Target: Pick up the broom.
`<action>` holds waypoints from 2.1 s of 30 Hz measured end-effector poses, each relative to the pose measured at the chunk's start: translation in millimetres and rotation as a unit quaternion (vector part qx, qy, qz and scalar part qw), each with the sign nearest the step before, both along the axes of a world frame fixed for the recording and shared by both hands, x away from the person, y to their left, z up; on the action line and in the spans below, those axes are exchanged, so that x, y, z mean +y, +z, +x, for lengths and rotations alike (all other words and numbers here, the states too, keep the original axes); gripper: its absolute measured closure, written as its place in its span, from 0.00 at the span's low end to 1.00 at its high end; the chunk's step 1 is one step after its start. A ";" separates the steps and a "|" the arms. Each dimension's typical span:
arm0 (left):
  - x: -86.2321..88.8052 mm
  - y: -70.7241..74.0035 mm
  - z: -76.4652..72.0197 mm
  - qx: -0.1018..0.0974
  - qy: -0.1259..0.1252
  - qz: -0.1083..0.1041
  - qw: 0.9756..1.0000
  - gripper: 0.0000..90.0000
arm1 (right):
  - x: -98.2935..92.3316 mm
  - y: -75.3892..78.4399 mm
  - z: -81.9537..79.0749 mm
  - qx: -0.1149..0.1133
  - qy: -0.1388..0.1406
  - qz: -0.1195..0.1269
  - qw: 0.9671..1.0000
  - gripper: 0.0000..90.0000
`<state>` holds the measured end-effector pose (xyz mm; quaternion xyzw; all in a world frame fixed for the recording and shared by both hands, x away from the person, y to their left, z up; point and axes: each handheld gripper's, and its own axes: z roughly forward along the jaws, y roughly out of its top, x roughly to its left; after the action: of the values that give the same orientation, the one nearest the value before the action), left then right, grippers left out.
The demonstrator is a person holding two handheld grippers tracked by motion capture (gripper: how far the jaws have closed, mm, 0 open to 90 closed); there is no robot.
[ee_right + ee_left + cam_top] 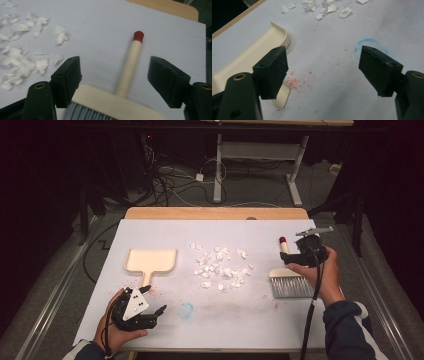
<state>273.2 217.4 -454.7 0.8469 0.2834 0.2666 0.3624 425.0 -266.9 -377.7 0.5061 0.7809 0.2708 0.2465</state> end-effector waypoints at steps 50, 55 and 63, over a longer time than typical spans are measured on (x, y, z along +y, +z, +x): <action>-0.7 1.5 -1.3 0.011 0.017 -0.014 1.000 0.26 | -21.4 -24.9 -10.6 -0.073 -0.045 0.093 0.992 0.79; -15.1 9.4 -1.5 0.017 0.001 -0.049 0.999 0.26 | -19.9 -16.2 -33.2 -0.110 -0.021 0.113 0.987 0.79; -72.8 29.9 -3.0 0.022 -0.066 -0.074 0.995 0.26 | 2.9 11.1 -67.6 -0.167 0.011 0.136 0.976 0.79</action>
<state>270.2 144.5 -424.7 0.8402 0.2537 0.2023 0.4345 357.4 -264.0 -366.6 0.4737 0.6901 0.4579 0.2995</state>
